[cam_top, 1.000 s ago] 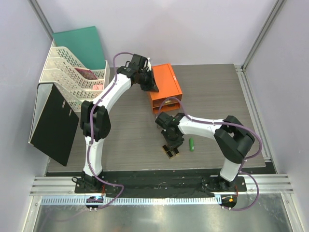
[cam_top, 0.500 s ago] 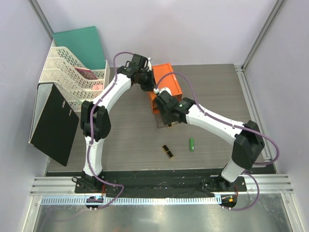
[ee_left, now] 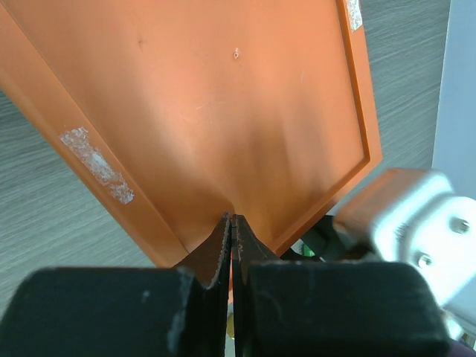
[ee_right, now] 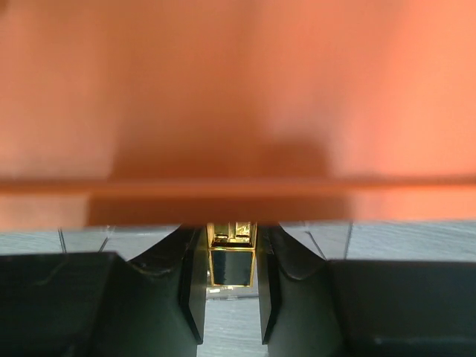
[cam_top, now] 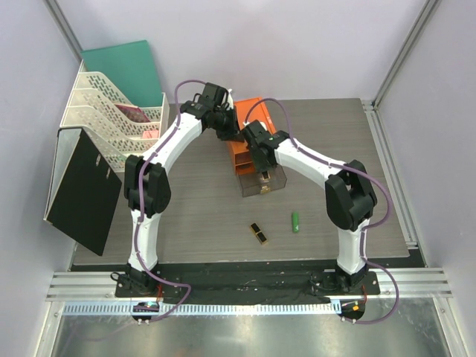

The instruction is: Organize the makeup

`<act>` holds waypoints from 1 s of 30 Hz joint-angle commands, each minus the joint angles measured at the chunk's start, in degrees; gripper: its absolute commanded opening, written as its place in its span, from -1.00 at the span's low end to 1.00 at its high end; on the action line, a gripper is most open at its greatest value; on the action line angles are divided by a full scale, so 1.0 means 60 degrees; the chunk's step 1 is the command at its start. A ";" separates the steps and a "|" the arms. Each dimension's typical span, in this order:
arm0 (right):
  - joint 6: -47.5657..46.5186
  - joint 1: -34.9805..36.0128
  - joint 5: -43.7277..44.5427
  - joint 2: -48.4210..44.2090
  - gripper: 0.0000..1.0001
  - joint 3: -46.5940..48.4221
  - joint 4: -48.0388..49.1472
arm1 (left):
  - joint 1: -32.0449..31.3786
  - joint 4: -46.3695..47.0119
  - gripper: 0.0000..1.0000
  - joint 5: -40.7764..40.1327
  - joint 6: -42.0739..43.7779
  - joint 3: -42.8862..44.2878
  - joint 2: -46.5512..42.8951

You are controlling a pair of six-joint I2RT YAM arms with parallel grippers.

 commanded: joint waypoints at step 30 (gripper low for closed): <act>0.1310 -0.2210 -0.3208 -0.3450 0.50 -0.4645 -0.0716 | 0.0064 -0.2186 -1.00 -0.0969 0.0568 -0.0104 0.0872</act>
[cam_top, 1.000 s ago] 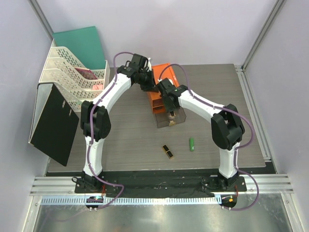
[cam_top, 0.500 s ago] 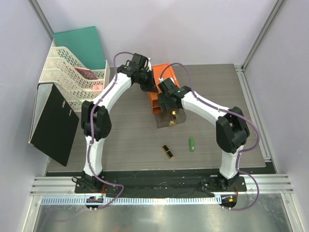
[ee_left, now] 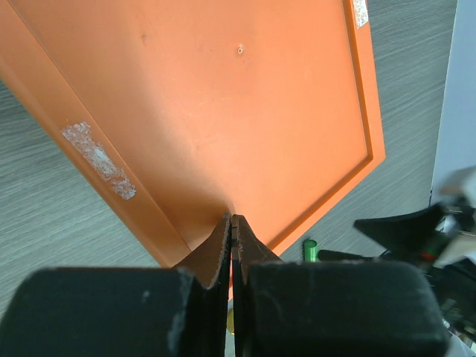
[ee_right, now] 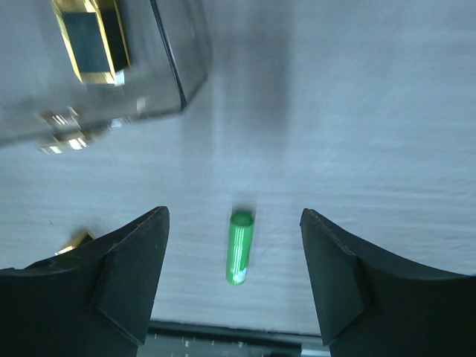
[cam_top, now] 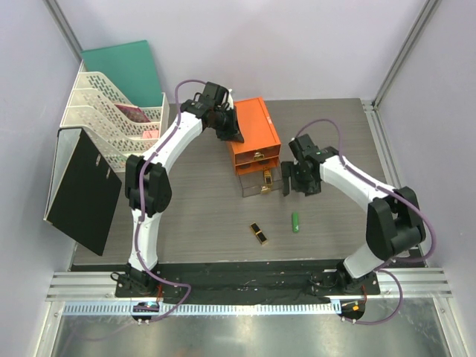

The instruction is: Organize the makeup

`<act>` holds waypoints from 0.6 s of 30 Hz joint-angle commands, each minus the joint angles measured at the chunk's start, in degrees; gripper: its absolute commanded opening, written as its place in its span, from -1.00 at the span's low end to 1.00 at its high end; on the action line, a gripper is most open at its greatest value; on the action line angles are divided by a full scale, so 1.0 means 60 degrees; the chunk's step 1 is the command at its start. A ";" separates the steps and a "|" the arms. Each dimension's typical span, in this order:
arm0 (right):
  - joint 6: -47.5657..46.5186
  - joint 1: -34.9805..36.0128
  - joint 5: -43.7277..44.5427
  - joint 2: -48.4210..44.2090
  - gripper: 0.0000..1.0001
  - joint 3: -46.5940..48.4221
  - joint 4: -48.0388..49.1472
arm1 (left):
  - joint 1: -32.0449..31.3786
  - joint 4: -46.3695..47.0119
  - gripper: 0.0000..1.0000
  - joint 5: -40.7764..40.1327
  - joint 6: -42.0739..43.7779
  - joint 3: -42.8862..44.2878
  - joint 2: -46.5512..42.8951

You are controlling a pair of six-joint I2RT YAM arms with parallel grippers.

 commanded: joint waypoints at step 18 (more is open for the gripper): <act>0.0909 0.0085 -0.1277 0.1564 -0.97 -0.1157 -0.0568 | 0.0064 -0.1855 -1.00 -0.0896 0.0685 -0.0462 0.0744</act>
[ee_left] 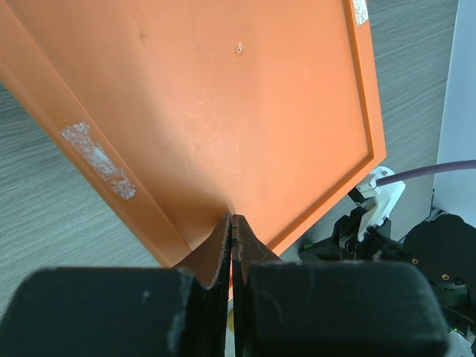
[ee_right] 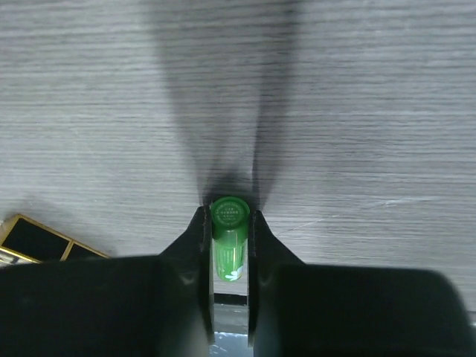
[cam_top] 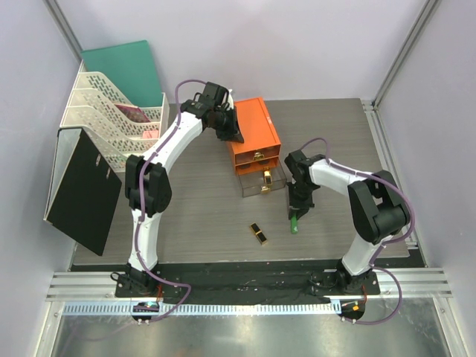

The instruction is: Organize the makeup

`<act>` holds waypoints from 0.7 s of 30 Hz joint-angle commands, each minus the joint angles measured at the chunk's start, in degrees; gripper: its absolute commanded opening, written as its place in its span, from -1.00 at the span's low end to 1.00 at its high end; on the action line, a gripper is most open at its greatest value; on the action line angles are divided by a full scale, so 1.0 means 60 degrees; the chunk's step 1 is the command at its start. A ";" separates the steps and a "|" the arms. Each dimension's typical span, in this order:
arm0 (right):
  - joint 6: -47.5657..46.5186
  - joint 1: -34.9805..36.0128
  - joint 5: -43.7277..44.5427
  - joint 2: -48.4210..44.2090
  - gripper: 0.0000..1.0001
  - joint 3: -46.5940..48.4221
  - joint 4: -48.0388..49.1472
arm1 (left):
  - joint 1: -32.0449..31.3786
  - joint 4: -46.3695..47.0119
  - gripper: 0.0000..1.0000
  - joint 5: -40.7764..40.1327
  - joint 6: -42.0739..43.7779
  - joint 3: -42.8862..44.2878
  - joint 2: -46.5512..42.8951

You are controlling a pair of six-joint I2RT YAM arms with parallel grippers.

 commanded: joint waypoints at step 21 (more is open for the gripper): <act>0.0466 -0.0112 0.0299 -0.0707 -0.98 0.3572 0.1336 | 0.0078 -0.1738 -1.00 -0.0940 0.0546 -0.0359 0.0876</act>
